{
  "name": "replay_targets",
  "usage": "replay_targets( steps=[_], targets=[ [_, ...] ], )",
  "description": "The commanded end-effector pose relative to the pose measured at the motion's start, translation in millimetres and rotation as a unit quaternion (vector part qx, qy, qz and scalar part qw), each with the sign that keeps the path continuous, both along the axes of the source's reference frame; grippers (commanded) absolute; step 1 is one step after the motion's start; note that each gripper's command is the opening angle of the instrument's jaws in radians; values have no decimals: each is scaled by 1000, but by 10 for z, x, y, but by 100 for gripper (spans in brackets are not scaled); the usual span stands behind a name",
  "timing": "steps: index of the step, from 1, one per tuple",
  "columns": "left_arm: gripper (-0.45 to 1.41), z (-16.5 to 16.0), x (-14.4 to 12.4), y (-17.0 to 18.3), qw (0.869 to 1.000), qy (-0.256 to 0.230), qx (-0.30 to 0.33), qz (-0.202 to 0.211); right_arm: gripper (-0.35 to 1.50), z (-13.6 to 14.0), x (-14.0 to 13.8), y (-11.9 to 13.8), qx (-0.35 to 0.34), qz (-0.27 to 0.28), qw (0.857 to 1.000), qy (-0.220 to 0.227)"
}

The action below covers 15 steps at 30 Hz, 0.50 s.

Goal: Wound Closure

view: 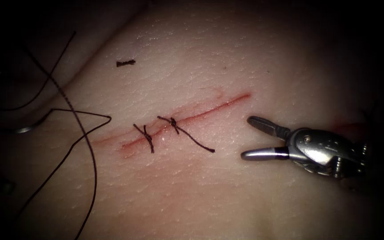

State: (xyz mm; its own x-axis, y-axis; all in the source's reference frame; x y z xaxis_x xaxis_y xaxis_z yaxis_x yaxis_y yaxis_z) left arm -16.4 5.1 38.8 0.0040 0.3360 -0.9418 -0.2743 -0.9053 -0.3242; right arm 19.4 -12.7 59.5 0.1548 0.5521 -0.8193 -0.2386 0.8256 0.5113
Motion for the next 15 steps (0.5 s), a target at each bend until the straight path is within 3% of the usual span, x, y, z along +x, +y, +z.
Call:
replay_targets(
  steps=[1,4,7,15],
  targets=[
    [123,6,-18,-8,1000,1,1,5,120,5,6,-7,1,-1,1000,1],
    [121,16,-52,-12,1000,5,-7,3,120,4,6,-7,1,-1,1000,1],
    [121,26,-64,-17,1000,14,-10,0,120,4,6,-7,1,-1,1000,1],
    [118,91,-117,-19,997,70,-18,-10,116,3,3,-6,3,-3,1000,1]
  ],
)
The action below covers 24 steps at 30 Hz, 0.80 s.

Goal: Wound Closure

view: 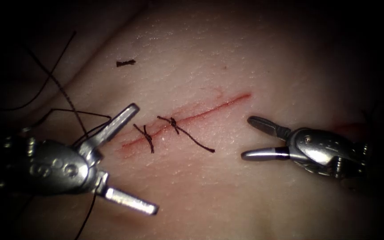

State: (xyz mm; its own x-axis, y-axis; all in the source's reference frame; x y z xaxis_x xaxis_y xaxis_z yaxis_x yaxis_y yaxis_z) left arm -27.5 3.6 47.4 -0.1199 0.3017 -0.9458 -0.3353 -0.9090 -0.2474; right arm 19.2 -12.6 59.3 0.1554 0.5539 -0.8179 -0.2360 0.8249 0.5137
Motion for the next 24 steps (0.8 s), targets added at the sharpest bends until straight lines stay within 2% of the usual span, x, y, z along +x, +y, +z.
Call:
replay_targets(
  steps=[1,3,5,6,8,9,11,17,18,21,22,24],
  targets=[
    [116,11,-11,-5,1000,5,1,3,113,4,4,-7,1,-2,1000,1],
    [114,25,-24,-3,1000,17,0,-1,93,3,0,-9,1,-3,1000,1],
    [113,52,-43,2,999,41,-2,-9,39,0,-8,-9,7,-14,1000,-5],
    [113,60,-48,4,999,48,-2,-9,44,-2,-11,-8,9,-16,1000,-16],
    [113,79,-57,7,998,69,-1,-8,67,-4,-16,-5,11,-7,999,-30],
    [109,94,-64,8,996,87,-9,-5,69,-7,-23,-2,14,-3,999,-42],
    [108,101,-66,8,995,96,-9,-4,73,-8,-27,0,18,-1,999,-46],
    [98,147,-72,1,985,173,-14,5,93,-12,-46,7,10,8,998,-55],
    [94,160,-71,-1,981,192,-10,9,94,-13,-48,7,8,9,998,-59],
    [91,170,-71,-4,978,207,-14,12,94,-13,-48,6,8,9,998,-58],
    [82,180,-72,-8,975,223,-14,16,94,-12,-47,6,8,9,998,-59],
    [79,184,-73,-10,973,229,-17,19,94,-12,-46,6,8,9,998,-59]
  ],
)
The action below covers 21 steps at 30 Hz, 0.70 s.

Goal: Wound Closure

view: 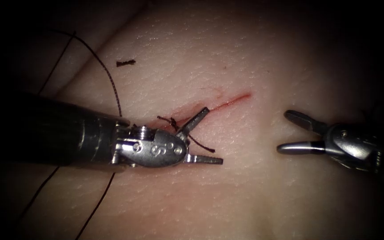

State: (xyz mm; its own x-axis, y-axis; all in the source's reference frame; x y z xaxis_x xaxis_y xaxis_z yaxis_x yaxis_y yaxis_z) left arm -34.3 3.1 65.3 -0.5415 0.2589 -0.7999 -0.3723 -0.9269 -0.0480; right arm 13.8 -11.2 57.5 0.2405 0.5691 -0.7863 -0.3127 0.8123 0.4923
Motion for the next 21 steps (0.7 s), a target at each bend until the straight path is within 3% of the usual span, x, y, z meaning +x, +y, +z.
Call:
replay_targets(
  steps=[1,10,14,21],
  targets=[
    [74,10,-7,-9,1000,6,1,2,94,6,9,-7,1,0,1000,1],
    [35,27,-15,-24,998,52,-17,24,94,7,20,-6,1,-1,1000,6],
    [35,30,-10,-20,995,91,-21,23,94,6,23,-7,1,-1,1000,9],
    [41,43,-6,-20,993,112,-12,29,96,6,24,-7,2,-2,1000,10]
  ],
)
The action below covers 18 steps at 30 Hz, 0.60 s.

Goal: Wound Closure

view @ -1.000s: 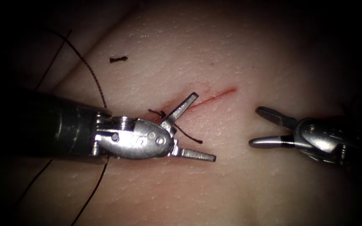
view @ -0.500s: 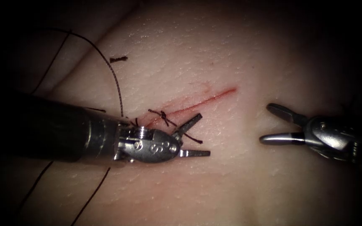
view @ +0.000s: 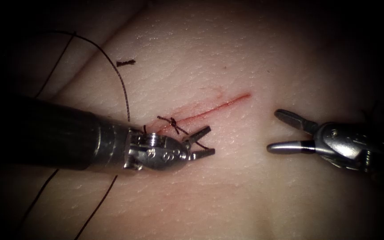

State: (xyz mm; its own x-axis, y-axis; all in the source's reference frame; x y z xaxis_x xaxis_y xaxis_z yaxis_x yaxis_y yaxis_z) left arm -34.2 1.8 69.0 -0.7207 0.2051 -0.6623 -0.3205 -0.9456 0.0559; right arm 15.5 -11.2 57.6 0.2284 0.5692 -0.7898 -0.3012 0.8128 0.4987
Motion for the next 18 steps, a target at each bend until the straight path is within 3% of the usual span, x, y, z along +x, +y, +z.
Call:
replay_targets(
  steps=[1,14,18],
  targets=[
    [42,7,-8,-8,1000,-3,3,4,96,5,7,-7,1,0,1000,1],
    [54,13,-20,-13,1000,-21,7,12,96,5,7,-8,1,-1,1000,2],
    [37,21,-21,-12,1000,-17,9,15,96,5,9,-9,0,-1,1000,3]
  ],
)
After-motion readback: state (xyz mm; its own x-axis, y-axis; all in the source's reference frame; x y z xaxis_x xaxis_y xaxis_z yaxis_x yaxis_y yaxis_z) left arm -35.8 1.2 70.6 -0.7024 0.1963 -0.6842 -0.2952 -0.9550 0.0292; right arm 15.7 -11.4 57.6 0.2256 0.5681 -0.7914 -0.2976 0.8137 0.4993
